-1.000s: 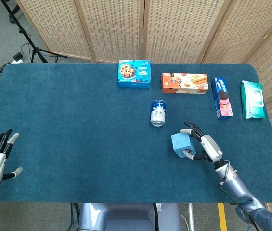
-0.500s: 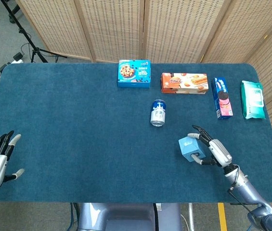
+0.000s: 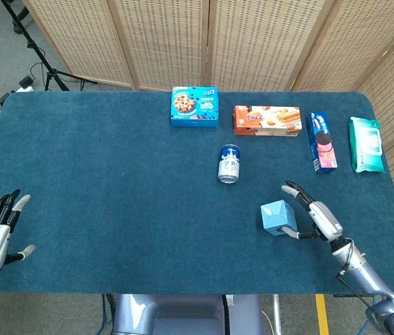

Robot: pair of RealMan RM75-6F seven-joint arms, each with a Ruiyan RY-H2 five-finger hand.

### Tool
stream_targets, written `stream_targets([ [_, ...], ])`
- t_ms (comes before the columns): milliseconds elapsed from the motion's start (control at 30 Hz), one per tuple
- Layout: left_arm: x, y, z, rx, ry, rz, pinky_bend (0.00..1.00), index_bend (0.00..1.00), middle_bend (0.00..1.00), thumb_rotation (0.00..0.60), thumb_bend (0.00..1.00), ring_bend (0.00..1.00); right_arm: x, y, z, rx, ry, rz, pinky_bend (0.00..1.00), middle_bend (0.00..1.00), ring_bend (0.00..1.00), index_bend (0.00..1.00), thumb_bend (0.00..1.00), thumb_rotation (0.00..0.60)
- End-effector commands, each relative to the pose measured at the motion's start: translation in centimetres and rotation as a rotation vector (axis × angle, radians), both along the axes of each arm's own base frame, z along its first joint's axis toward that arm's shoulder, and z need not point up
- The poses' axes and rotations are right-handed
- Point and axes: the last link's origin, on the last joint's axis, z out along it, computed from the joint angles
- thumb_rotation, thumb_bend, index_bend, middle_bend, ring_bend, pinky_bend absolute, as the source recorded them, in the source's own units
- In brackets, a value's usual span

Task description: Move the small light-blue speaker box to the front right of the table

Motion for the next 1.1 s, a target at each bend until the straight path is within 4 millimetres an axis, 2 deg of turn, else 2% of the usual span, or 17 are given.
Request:
stream_targets([
  [33, 0.0, 0.0, 0.0, 0.0, 0.0, -0.001, 0.0, 0.0, 0.0, 0.6, 0.0, 0.0, -0.4, -0.2, 0.3, -0.003, 0.004, -0.027, 0.14, 0.0, 0.0, 0.08, 0.31, 0.6],
  [233, 0.1, -0.1, 0.2, 0.004, -0.004, -0.003, 0.0, 0.0, 0.0, 0.6, 0.0, 0.0, -1.2, -0.6, 1.3, -0.03, -0.032, -0.077, 0.14, 0.0, 0.0, 0.08, 0.31, 0.6],
  [533, 0.0, -0.2, 0.6, 0.012, -0.021, -0.007, 0.0, 0.0, 0.0, 0.6, 0.0, 0.0, 0.0, 1.2, 6.1, -0.14, -0.064, 0.052, 0.11, 0.0, 0.0, 0.05, 0.3, 0.6],
  [633, 0.0, -0.3, 0.9, 0.018, -0.029, -0.01, 0.0, 0.0, 0.0, 0.6, 0.0, 0.0, 0.5, 2.7, 8.0, -0.184, 0.027, 0.102, 0.07, 0.0, 0.0, 0.01, 0.23, 0.6],
  [700, 0.0, -0.4, 1.1, 0.021, -0.031, -0.013, 0.0, 0.0, 0.0, 0.6, 0.0, 0.0, 0.5, 3.3, 8.8, -0.209, 0.124, 0.1, 0.03, 0.0, 0.0, 0.0, 0.09, 0.6],
  [767, -0.1, -0.5, 1.3, 0.034, -0.025, -0.014, 0.0, 0.0, 0.0, 0.6, 0.0, 0.0, 0.4, 3.8, 9.3, -0.251, 0.241, 0.087, 0.01, 0.0, 0.0, 0.0, 0.0, 0.6],
  [967, -0.4, -0.5, 1.8, 0.088, -0.01, -0.001, 0.0, 0.0, 0.0, 0.6, 0.0, 0.0, 0.8, 6.1, 10.4, -0.383, 0.474, -0.029, 0.0, 0.0, 0.0, 0.0, 0.0, 0.6],
  [1100, -0.4, -0.7, 2.2, 0.092, -0.027, -0.007, 0.0, 0.0, 0.0, 0.6, 0.0, 0.0, 2.2, 8.3, 11.1, -0.501, 0.554, -0.151, 0.0, 0.0, 0.0, 0.0, 0.0, 0.6],
])
